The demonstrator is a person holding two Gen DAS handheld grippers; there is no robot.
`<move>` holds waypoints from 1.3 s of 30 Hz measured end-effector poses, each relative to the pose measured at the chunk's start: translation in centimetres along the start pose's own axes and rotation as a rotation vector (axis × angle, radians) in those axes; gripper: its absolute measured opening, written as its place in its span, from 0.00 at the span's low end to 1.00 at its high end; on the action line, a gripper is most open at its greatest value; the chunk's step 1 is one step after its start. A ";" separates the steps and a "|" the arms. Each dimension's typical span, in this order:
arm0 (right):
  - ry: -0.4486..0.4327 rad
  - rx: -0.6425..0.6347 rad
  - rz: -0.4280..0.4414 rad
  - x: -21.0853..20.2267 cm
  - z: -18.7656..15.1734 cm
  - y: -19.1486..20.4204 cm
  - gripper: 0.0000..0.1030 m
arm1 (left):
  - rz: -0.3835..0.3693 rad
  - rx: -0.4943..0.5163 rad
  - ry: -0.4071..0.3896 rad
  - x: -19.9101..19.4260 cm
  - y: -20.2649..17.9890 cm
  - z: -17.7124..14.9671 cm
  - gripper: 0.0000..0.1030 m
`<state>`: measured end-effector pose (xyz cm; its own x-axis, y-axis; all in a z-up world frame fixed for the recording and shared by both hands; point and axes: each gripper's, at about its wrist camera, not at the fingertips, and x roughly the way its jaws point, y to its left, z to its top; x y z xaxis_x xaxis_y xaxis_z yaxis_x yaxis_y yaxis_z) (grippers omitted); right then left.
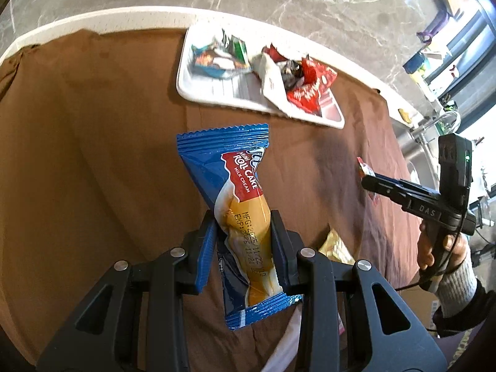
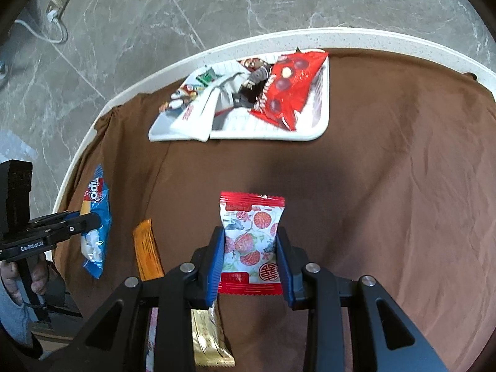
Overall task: Organize snacks
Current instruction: 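Carry roll cake bag into tray with left tool while right tool drops candy there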
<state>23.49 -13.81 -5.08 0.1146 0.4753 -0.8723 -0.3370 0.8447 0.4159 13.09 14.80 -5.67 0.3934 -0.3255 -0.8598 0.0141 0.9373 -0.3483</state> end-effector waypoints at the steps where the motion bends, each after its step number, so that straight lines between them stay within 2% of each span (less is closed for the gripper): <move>1: -0.002 0.007 0.007 0.1 0.5 0.0 0.33 | 0.000 0.003 -0.003 0.0 0.0 0.6 0.30; 13: -0.018 0.043 0.046 1.6 5.9 0.5 0.33 | -0.001 0.062 -0.022 2.0 0.6 9.8 0.30; 27: -0.034 0.063 0.059 5.5 13.1 1.0 0.33 | 0.009 0.133 0.006 7.0 0.6 19.9 0.30; 34: -0.044 0.061 0.002 7.4 15.9 0.6 0.34 | 0.045 0.131 0.008 9.6 1.1 23.0 0.30; 37: -0.031 0.041 -0.069 8.4 16.2 0.7 0.38 | 0.072 0.128 0.019 10.8 1.4 23.6 0.31; 39: -0.039 0.030 -0.080 8.4 15.9 0.7 0.38 | 0.086 0.137 0.016 11.3 1.4 23.9 0.34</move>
<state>39.08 -5.29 -8.03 0.1770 0.4145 -0.8927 -0.2970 0.8872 0.3531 39.53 15.42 -6.89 0.3844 -0.2439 -0.8904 0.1068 0.9697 -0.2195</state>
